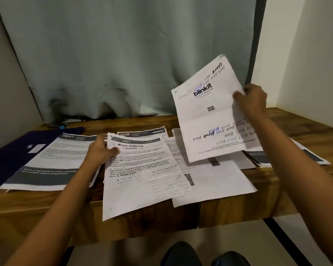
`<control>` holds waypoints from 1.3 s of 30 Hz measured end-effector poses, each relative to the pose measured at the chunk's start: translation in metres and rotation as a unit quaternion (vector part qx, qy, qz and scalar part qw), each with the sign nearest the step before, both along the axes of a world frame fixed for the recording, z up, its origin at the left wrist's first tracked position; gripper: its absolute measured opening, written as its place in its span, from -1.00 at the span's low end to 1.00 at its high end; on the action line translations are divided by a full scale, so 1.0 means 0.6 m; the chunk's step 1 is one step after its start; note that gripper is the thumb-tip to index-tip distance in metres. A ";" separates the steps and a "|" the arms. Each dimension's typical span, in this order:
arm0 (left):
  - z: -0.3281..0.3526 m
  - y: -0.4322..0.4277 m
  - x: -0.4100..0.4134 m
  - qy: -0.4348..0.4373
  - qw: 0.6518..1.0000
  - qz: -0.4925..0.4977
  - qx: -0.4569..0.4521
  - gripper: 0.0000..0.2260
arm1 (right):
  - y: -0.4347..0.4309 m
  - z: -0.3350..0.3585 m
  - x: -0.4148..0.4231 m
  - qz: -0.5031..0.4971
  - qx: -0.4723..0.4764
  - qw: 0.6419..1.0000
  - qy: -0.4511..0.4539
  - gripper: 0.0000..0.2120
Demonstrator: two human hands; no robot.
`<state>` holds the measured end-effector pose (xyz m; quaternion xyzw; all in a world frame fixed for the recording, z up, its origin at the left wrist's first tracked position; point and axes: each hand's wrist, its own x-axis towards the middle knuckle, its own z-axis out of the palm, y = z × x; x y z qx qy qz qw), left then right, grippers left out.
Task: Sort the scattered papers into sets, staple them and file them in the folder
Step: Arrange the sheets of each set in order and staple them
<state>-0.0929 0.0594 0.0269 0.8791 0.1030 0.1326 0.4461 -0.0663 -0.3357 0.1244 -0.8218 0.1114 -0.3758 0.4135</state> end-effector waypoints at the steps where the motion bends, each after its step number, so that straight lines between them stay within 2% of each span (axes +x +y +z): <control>1: -0.003 0.001 -0.001 -0.006 1.000 -0.004 0.003 -0.41 | 0.003 0.006 0.001 0.010 0.013 1.000 -0.003 -0.83; 6: -0.017 -0.002 -0.019 -0.059 0.998 0.004 -0.019 -0.53 | 0.080 -0.033 0.006 0.099 0.033 0.992 0.074 -0.77; 9: -0.014 -0.012 -0.037 -0.087 0.993 0.008 -0.080 -0.54 | 0.137 -0.085 0.011 0.149 0.016 0.979 0.138 -0.82; 12: -0.005 -0.020 -0.054 -0.106 0.990 -0.001 -0.093 -0.54 | 0.191 -0.126 0.009 0.183 0.009 0.964 0.191 -0.85; 16: -0.002 -0.024 -0.070 -0.131 0.989 -0.071 -0.021 -0.53 | 0.247 -0.153 0.000 0.205 -0.021 0.955 0.215 -0.77; 18: -0.011 -0.026 -0.068 -0.119 0.984 -0.118 0.060 -0.51 | 0.262 -0.163 -0.003 0.199 -0.046 0.952 0.228 -0.76; 20: -0.030 -0.031 -0.065 -0.089 0.965 -0.186 0.160 -0.33 | 0.273 -0.174 -0.007 0.197 -0.069 0.947 0.246 -0.72; 22: -0.051 -0.038 -0.060 -0.065 0.946 -0.229 0.221 -0.15 | 0.280 -0.184 -0.011 0.191 -0.100 0.942 0.258 -0.68; 24: -0.066 -0.048 -0.057 -0.037 0.930 -0.253 0.263 -0.09 | 0.280 -0.191 -0.014 0.178 -0.148 0.937 0.260 -0.64; 27: -0.075 -0.063 -0.061 0.010 0.904 -0.273 0.329 0.00 | 0.246 -0.189 -0.023 0.162 -0.162 0.937 0.265 -0.54; 30: -0.083 -0.068 -0.063 0.034 0.898 -0.273 0.343 0.04 | 0.180 -0.184 -0.028 0.070 -0.193 0.934 0.292 -0.52; 33: -0.088 -0.069 -0.066 0.039 0.897 -0.267 0.351 0.07 | 0.121 -0.185 -0.029 -0.002 -0.207 0.911 0.357 -0.48; 36: -0.091 -0.069 -0.067 0.041 0.894 -0.260 0.363 0.07 | 0.093 -0.188 -0.030 -0.006 -0.213 0.896 0.390 -0.46; 39: -0.091 -0.070 -0.069 0.043 0.893 -0.255 0.368 0.06 | 0.085 -0.186 -0.030 0.004 -0.176 0.910 0.376 -0.55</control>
